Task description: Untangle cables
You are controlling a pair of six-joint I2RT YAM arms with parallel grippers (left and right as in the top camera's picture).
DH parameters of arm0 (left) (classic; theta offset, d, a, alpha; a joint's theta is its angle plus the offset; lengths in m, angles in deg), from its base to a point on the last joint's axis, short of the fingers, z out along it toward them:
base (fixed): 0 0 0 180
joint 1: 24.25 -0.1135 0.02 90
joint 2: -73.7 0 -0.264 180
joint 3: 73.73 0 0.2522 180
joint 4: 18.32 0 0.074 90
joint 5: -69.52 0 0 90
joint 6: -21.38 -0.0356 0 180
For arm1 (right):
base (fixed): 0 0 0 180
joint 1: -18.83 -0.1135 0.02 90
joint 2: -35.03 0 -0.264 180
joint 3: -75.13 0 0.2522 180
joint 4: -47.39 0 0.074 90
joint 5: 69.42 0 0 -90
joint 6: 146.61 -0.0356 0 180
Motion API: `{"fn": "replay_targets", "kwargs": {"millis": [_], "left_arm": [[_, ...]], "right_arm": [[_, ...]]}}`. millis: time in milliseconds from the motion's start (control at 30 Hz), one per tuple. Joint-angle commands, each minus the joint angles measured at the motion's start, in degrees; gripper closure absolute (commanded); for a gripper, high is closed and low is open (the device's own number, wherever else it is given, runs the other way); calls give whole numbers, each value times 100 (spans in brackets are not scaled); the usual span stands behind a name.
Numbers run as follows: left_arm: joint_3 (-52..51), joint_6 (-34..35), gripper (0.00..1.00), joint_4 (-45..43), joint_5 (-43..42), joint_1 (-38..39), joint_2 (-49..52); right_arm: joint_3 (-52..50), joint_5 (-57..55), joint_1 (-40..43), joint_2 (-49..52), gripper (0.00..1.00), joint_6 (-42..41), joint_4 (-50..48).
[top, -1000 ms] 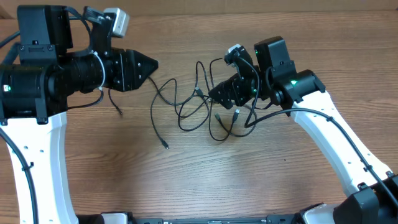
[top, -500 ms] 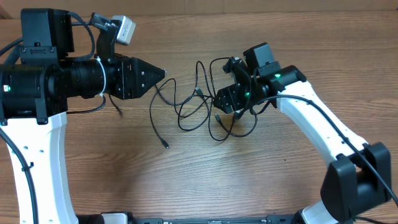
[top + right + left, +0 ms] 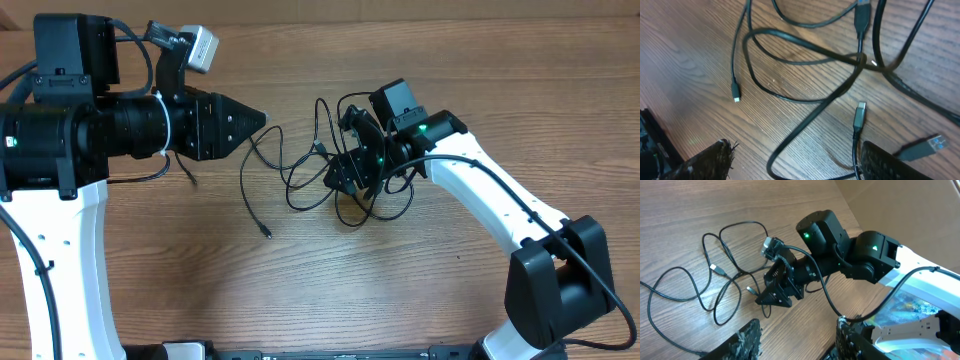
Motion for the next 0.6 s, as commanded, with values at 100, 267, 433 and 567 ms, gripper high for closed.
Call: {"fn": "replay_targets", "kwargs": {"millis": [100,267,433,567], "left_arm": [[107,-214,52,55,-109,-20,-61],[107,-214,52,52,-109,-20,-61],[107,-214,53,55,-109,-20,-61],[107,-214,53,55,-109,-20,-61]], "right_arm": [[-138,72,2,70,21,-168,-76],[-138,68,-7,81,25,-216,-142],[-155,70,-118,232,26,-295,-291],[-168,70,-256,481,65,-317,-424]]}}
